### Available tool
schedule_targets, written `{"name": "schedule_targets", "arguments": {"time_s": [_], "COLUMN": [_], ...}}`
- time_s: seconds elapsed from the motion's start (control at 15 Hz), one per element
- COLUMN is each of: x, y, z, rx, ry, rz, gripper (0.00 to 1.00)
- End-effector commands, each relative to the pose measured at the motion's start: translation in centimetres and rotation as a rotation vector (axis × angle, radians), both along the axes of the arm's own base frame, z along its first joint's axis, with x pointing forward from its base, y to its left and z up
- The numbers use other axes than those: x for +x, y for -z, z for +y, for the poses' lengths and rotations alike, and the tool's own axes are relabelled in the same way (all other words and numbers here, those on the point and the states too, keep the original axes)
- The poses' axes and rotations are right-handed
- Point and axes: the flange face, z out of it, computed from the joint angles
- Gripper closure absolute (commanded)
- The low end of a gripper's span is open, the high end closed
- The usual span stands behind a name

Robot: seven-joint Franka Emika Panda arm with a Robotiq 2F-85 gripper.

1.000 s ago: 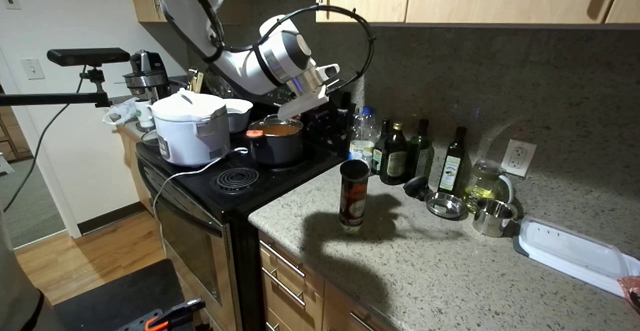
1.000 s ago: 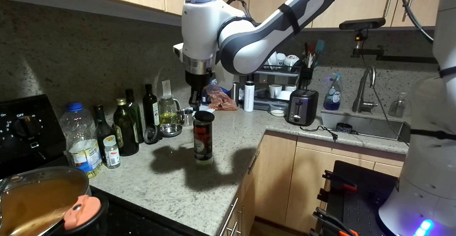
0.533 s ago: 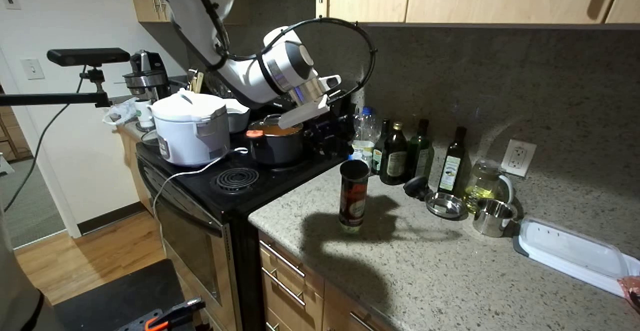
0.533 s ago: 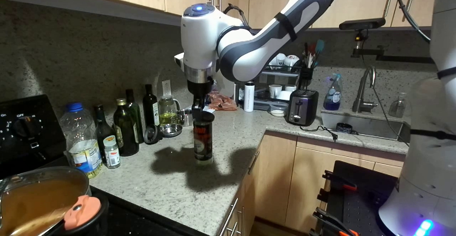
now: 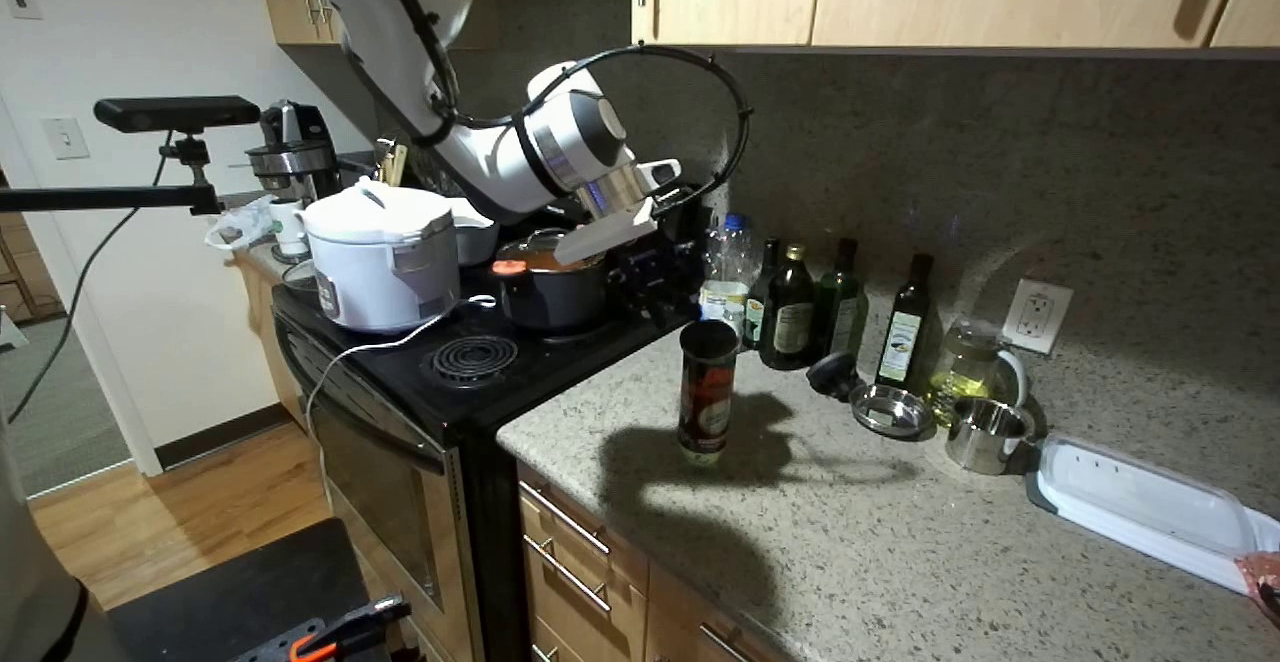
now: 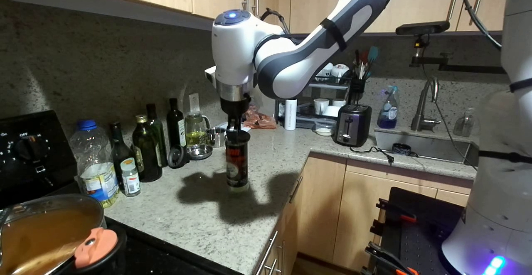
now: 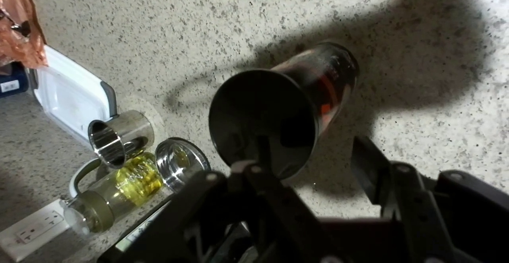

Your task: Place the lid on the counter

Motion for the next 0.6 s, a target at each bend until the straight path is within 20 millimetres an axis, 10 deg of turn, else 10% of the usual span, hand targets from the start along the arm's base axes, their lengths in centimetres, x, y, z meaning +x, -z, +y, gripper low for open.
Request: {"name": "schedule_targets", "arguments": {"time_s": [0.0, 0.53], "x": [-0.65, -0.66], "y": [-0.02, 0.43], "z": [-0.28, -0.71], "rx": [-0.027, -0.052], "ry": [0.015, 0.025], "rz": [0.003, 0.014], "gripper": [0.46, 0.51]}}
